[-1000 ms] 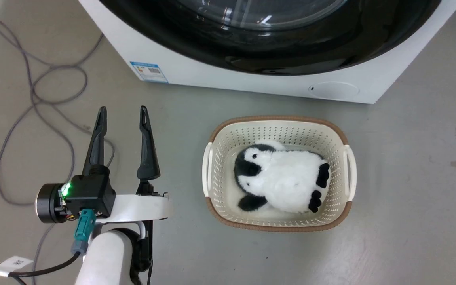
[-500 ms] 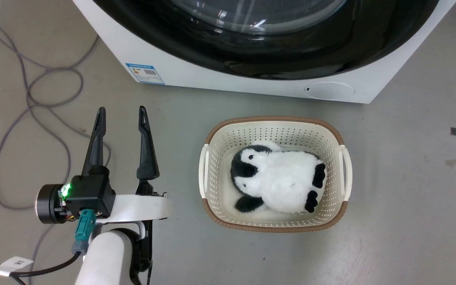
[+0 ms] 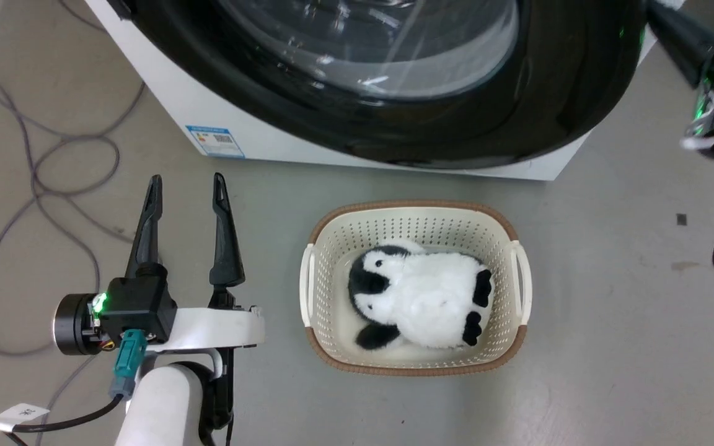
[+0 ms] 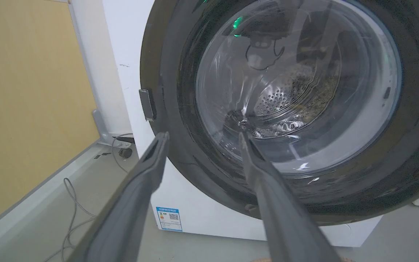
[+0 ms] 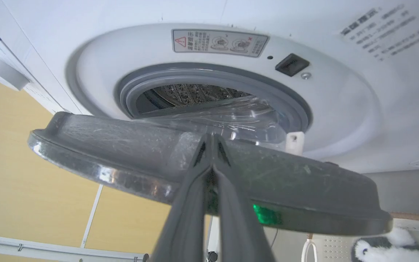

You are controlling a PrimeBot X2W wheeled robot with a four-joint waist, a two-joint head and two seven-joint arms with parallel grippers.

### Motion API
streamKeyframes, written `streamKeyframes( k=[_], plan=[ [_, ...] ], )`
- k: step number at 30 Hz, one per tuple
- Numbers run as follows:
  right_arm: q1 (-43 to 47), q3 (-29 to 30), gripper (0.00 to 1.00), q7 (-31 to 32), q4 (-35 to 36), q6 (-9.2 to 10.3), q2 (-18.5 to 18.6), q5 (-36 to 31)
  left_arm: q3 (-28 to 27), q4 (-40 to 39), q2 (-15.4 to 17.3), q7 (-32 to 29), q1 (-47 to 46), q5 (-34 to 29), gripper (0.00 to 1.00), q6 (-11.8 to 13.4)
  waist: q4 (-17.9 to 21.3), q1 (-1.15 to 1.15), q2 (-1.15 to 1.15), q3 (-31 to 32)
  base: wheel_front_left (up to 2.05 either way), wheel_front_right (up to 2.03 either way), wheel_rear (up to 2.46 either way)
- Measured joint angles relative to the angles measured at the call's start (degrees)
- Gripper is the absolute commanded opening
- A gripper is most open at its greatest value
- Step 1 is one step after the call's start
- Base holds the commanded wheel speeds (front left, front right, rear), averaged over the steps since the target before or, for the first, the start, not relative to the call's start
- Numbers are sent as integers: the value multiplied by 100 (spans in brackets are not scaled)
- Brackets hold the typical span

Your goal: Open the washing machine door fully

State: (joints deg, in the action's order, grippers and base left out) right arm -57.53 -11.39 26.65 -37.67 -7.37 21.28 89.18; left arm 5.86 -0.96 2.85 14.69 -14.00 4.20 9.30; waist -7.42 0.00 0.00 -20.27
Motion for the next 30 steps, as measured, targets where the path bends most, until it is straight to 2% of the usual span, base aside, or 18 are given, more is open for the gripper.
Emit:
streamKeyframes(
  k=[6, 19, 30],
  plan=[
    [430, -13, 0, 49, 366, 0, -93, 81, -52, 55, 0, 0, 90, -11, 100, -48, 69, 0, 0, 217, 0, 0, 0],
    [1159, -316, 0, 208, 835, -9, -555, 119, -90, 164, -1, 0, 319, -51, 100, -119, 195, 0, 0, 750, 0, 0, 0],
    [2260, -600, 0, 511, 1455, -7, -779, 256, -232, 253, -1, 0, 712, -112, 100, -192, 239, -1, 0, 1272, 0, 0, 0]
  ],
)
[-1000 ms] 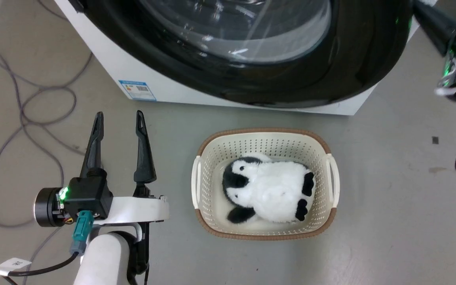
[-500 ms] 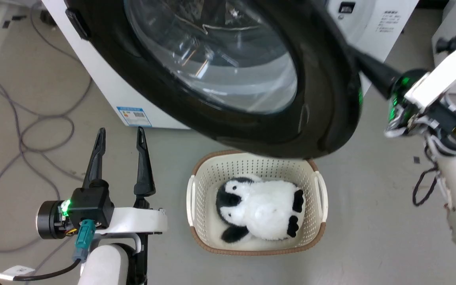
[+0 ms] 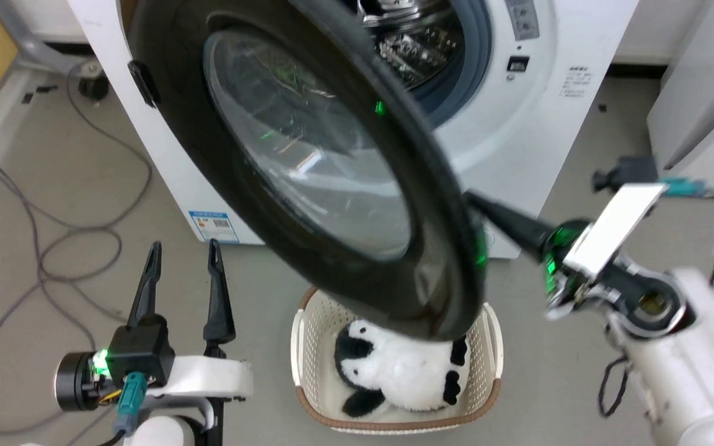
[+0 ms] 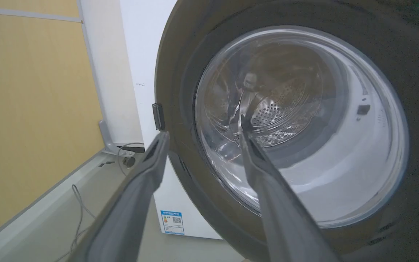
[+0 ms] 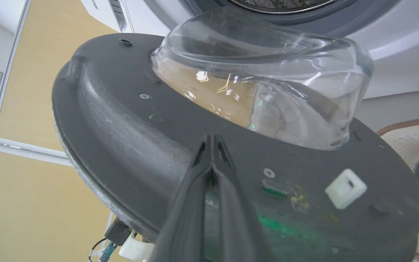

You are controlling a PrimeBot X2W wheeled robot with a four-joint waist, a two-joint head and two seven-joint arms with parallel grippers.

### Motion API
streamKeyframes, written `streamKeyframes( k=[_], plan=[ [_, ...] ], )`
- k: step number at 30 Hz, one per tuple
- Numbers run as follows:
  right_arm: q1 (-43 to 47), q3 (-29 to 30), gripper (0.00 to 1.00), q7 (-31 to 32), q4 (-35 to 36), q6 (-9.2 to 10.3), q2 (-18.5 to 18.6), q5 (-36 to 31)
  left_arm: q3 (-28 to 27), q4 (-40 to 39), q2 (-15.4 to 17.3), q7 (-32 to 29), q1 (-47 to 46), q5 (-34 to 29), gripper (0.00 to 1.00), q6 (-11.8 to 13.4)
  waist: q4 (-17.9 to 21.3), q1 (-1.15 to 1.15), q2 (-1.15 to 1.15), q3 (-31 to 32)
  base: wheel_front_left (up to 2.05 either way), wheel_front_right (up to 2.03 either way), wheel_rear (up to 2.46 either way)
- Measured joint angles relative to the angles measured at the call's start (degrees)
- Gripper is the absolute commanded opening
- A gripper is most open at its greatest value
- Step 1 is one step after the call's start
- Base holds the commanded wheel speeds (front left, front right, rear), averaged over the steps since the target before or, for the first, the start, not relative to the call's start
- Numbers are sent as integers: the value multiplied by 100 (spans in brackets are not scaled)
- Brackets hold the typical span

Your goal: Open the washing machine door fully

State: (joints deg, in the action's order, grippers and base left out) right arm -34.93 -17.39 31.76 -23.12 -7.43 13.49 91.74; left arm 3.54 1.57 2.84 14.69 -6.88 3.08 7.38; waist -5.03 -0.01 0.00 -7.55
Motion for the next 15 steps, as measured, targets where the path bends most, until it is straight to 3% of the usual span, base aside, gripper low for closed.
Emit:
streamKeyframes(
  k=[15],
  plan=[
    [1227, -450, 0, 157, 975, 1, -615, 56, 0, 237, 0, 0, 352, -12, 100, -48, -79, 0, 0, 462, 0, 0, 0]
  ],
)
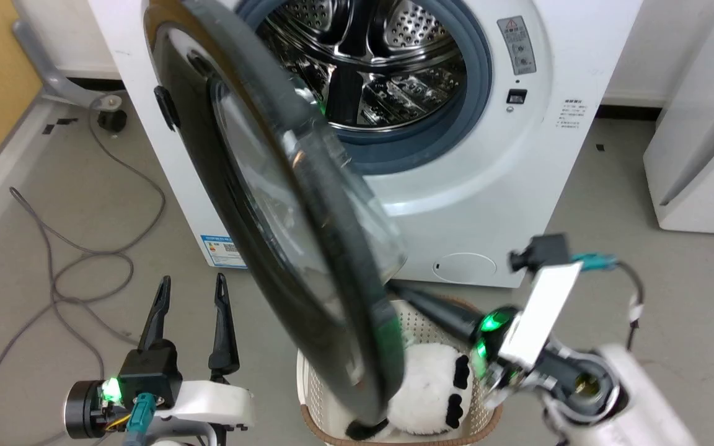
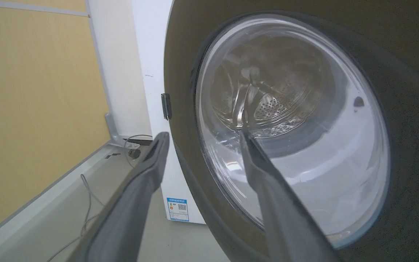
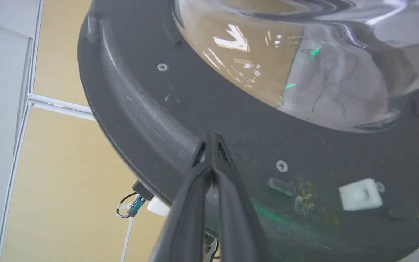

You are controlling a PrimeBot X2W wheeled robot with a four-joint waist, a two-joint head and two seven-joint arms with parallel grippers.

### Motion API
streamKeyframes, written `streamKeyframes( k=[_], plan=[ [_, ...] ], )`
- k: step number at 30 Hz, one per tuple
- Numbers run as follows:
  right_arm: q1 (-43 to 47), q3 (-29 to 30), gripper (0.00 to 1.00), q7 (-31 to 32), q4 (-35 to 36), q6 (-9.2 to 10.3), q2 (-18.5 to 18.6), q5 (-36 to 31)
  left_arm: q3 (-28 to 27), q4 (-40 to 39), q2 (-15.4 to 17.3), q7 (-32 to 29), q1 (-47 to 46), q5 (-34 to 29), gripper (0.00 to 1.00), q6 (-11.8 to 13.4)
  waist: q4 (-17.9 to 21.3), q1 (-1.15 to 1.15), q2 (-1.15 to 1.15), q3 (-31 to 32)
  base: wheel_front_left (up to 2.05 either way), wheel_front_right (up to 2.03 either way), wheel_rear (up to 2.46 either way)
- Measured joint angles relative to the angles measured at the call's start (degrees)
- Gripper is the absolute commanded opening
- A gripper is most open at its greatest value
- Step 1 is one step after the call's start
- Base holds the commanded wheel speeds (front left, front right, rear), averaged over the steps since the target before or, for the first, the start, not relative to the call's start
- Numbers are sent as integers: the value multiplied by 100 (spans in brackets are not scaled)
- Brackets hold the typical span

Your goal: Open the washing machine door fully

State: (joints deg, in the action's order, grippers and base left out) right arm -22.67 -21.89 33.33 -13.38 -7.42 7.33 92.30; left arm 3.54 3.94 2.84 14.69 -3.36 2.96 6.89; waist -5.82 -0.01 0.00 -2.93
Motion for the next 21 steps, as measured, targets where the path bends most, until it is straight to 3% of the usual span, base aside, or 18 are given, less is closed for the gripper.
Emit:
streamKeyframes(
  k=[10, 16, 21],
  plan=[
    [745, -413, 0, -180, 582, 0, -226, -177, 32, 118, 0, 0, 87, 18, 100, -1, -70, 0, 0, 141, 0, 0, 0],
    [1013, 43, 0, -933, 1115, 0, -254, -279, 23, 162, 0, 0, 143, 37, 100, 0, -16, 0, 0, 190, 0, 0, 0],
    [1137, 623, 0, -1920, 1591, -1, -194, -688, 18, 176, -1, 0, 186, 62, 100, 0, 76, 1, 0, 219, 0, 0, 0]
  ],
)
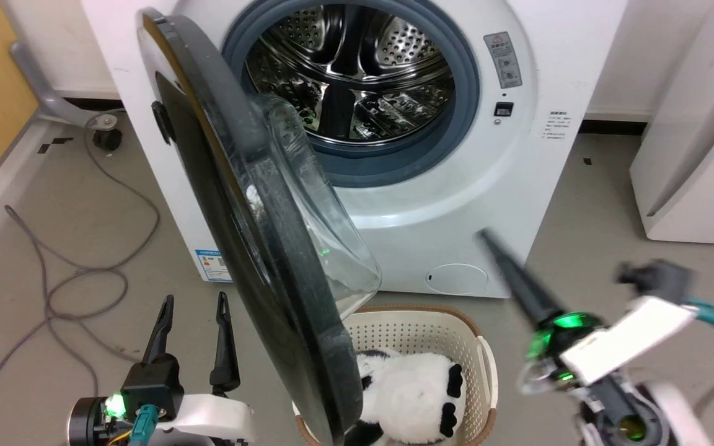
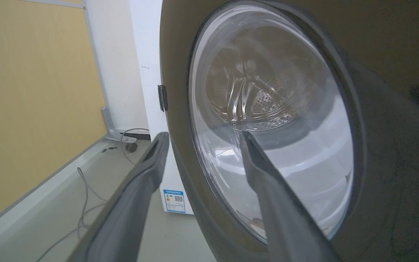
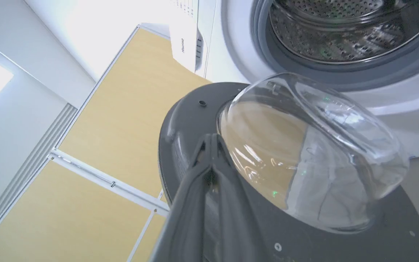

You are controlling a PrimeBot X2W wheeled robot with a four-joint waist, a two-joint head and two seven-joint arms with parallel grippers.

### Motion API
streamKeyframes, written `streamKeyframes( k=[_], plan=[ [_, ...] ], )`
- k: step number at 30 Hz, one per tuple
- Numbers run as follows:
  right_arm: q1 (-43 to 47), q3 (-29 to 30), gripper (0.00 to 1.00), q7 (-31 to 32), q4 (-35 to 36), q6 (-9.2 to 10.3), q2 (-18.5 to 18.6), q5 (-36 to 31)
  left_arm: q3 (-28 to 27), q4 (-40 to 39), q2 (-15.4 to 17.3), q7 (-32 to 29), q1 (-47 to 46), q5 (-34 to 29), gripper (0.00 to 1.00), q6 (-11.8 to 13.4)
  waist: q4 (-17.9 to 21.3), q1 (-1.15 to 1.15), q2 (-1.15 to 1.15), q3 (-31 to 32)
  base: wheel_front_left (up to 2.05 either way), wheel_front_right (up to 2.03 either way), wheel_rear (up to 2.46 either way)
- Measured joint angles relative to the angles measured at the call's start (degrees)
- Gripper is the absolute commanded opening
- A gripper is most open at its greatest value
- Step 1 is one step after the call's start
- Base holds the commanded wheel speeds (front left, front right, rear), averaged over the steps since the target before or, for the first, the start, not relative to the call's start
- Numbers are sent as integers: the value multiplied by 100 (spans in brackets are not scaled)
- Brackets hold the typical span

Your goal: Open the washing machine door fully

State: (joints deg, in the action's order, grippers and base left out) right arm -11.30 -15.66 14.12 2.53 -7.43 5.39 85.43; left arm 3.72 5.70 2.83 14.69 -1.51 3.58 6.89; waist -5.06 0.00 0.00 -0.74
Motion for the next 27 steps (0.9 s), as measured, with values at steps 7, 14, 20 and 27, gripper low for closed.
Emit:
streamKeyframes(
  k=[7, 14, 20, 27],
  plan=[
    [90, 353, 0, -1981, 250, 0, 679, -1991, -47, -14, 0, 0, 32, 1, 100, 3, 131, 0, 0, 11, 0, 0, 0],
    [292, 1283, 0, -2887, 36, 0, 734, -5212, -144, -45, 3, 0, 56, 1, 100, 2, 252, 0, 0, 15, 0, 0, 0],
    [727, 1595, 0, -2892, 174, -1, 274, -7352, -166, -60, -2, 0, 57, -2, 100, 0, 267, 0, 0, -12, 0, 0, 0],
    [1269, 1511, 0, -2892, -18, -2, -2, -8043, -192, -65, -1, 0, 57, -2, 100, -1, 256, 0, 0, -2, 0, 0, 0]
  ],
)
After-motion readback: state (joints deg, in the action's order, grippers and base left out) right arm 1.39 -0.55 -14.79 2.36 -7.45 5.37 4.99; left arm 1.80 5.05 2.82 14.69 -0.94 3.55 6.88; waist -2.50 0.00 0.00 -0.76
